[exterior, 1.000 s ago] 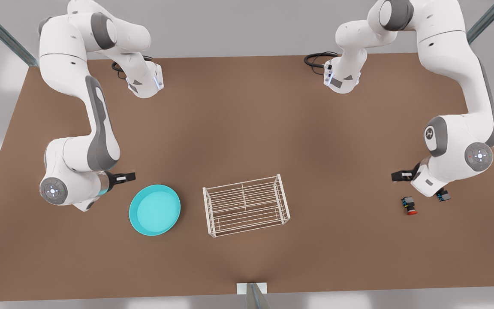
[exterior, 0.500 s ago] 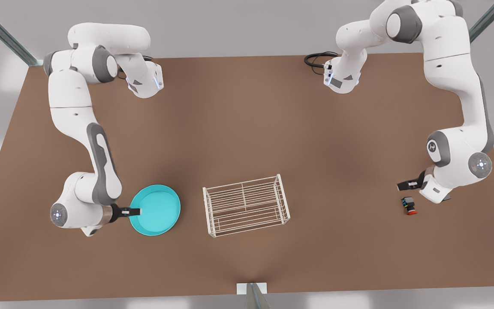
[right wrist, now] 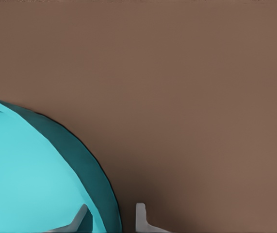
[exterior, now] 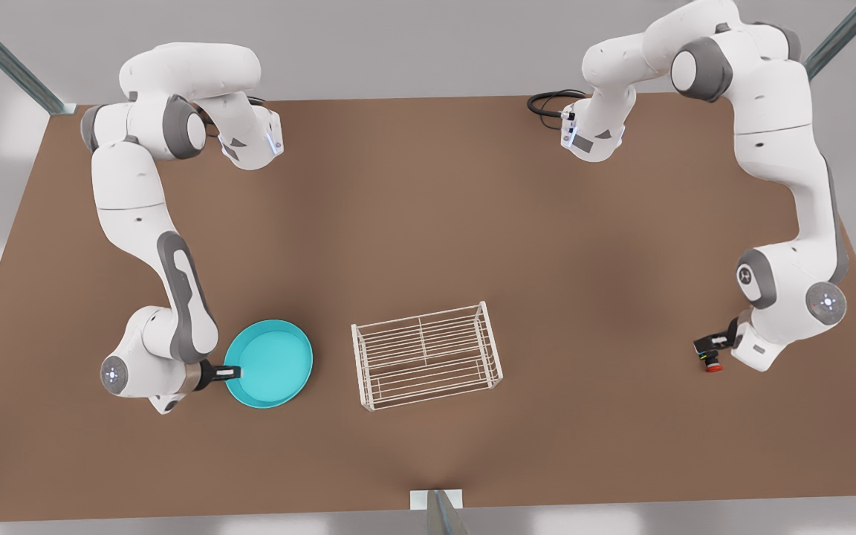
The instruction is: Place the plate on the shelf with right arm and place the red button switch in the plate with left arm
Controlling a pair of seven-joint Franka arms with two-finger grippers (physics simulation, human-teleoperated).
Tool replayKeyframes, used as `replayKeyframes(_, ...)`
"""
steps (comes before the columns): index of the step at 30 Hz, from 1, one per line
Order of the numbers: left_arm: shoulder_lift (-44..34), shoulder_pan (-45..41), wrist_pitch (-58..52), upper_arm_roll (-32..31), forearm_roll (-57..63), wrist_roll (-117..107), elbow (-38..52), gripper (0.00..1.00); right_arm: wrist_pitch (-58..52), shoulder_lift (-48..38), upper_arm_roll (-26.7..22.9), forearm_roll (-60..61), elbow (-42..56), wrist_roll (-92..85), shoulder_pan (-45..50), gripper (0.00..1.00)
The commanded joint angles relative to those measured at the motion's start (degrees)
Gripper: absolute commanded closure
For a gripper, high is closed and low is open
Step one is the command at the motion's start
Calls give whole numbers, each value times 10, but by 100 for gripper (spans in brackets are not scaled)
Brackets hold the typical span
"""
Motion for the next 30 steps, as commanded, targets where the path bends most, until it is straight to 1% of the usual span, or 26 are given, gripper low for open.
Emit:
replayKeyframes(1, 7, 0, 44, 1, 3, -11, 1, 0, 10, -3, 0, -2, 1, -45, 0, 64)
replayKeyframes(2, 16, 1, 51, 4, 3, -9, 11, 0, 6, -9, 1, -1, 2, -41, 0, 67)
replayKeyframes(4, 40, 2, 52, 4, 3, -7, 41, 0, 1, -15, 2, -1, 3, -40, 0, 68)
replayKeyframes(6, 50, 2, 52, 6, 3, -6, 48, 0, 1, -15, 2, -1, 3, -40, 0, 68)
replayKeyframes(8, 65, 5, 57, 7, 1, -7, 64, 0, 0, -15, 0, -1, 4, -41, 0, 73)
replayKeyframes(9, 71, 5, 83, 7, 3, -11, 63, 0, 0, -15, 0, 0, 4, -42, 0, 78)
replayKeyframes(10, 72, 12, 84, 7, 3, -5, 63, 0, 0, -15, 0, 0, 3, -43, 0, 87)
replayKeyframes(11, 76, 12, 84, 7, 3, -5, 63, 0, 0, -15, 0, 0, 3, -42, 0, 88)
replayKeyframes(12, 78, 11, 84, 6, 4, -5, 63, 0, 0, -15, 0, 0, 3, -43, 0, 88)
replayKeyframes(13, 81, 18, 107, 6, 3, 2, 43, 0, -12, -22, -2, -1, 4, -43, -3, 88)
replayKeyframes(14, 81, 20, 157, 7, 4, 16, 11, 0, -45, -29, 0, -2, 12, -42, -8, 88)
replayKeyframes(17, 84, 19, 164, 8, 3, 14, -3, 0, -129, -47, 0, -1, 37, -42, -16, 88)
replayKeyframes(19, 84, 20, 164, 8, 4, 14, -4, 0, -165, -80, -1, 13, 37, -46, -17, 87)
replayKeyframes(23, 84, 20, 175, 11, 3, 12, -20, 0, -228, -175, 3, 10, 36, -41, -6, 86)
replayKeyframes(26, 84, 21, 176, 12, 3, 12, -24, 0, -243, -207, 0, 6, 36, 4, 52, 86)
replayKeyframes(27, 84, 22, 176, 12, 3, 12, -24, 0, -243, -211, -16, 6, 37, 45, 88, 86)
replayKeyframes(30, 85, 22, 177, 17, 3, 12, -29, 0, -240, -209, -19, 5, 73, 156, 172, 86)
